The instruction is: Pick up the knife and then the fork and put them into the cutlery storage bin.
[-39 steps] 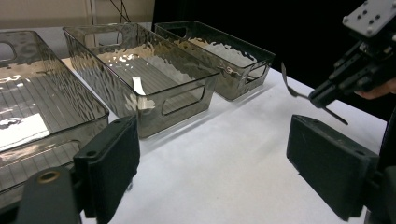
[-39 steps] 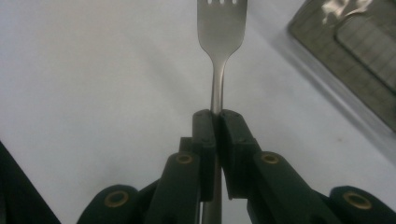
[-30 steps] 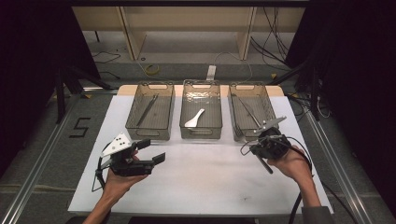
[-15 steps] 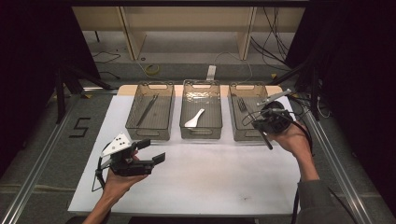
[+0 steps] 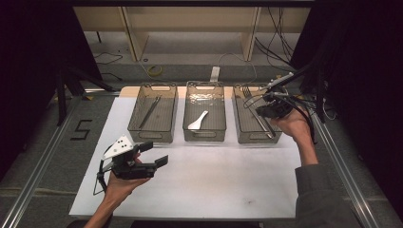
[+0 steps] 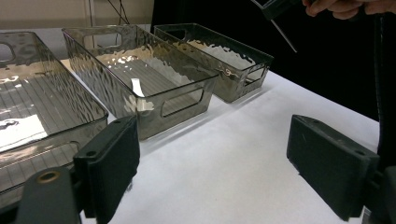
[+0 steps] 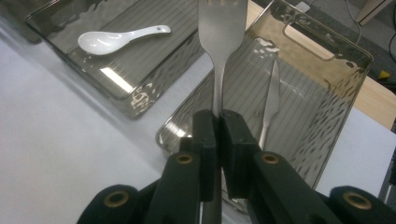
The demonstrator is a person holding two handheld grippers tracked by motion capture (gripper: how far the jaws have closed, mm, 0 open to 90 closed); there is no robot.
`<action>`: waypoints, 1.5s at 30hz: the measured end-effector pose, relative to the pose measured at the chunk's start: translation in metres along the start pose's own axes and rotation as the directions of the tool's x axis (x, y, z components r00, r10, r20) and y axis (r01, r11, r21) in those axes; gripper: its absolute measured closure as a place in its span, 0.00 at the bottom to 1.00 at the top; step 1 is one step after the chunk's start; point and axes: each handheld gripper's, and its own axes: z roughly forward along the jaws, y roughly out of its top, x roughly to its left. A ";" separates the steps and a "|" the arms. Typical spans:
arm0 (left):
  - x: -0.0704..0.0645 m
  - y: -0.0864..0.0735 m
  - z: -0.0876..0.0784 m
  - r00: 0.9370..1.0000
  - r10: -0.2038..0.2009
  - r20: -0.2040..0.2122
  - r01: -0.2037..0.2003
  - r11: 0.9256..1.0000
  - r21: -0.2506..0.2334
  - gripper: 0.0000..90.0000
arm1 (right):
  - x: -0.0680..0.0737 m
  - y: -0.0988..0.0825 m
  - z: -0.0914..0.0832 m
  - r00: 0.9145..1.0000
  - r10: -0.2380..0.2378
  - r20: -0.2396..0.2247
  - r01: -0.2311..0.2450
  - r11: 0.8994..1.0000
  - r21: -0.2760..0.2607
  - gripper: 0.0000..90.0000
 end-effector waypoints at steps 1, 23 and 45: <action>0.000 0.000 0.000 1.000 -0.001 -0.001 0.001 1.000 -0.001 0.19 | -0.002 0.001 0.001 1.000 0.008 0.006 -0.008 1.000 -0.002 0.95; 0.000 0.000 0.000 1.000 0.000 0.000 0.000 1.000 -0.002 0.19 | -0.033 0.010 0.042 0.986 0.139 0.096 -0.137 0.990 -0.024 0.95; 0.000 0.000 0.000 1.000 -0.001 0.002 0.001 1.000 0.001 0.18 | -0.036 -0.008 0.074 0.977 0.168 0.133 -0.168 0.986 -0.009 0.95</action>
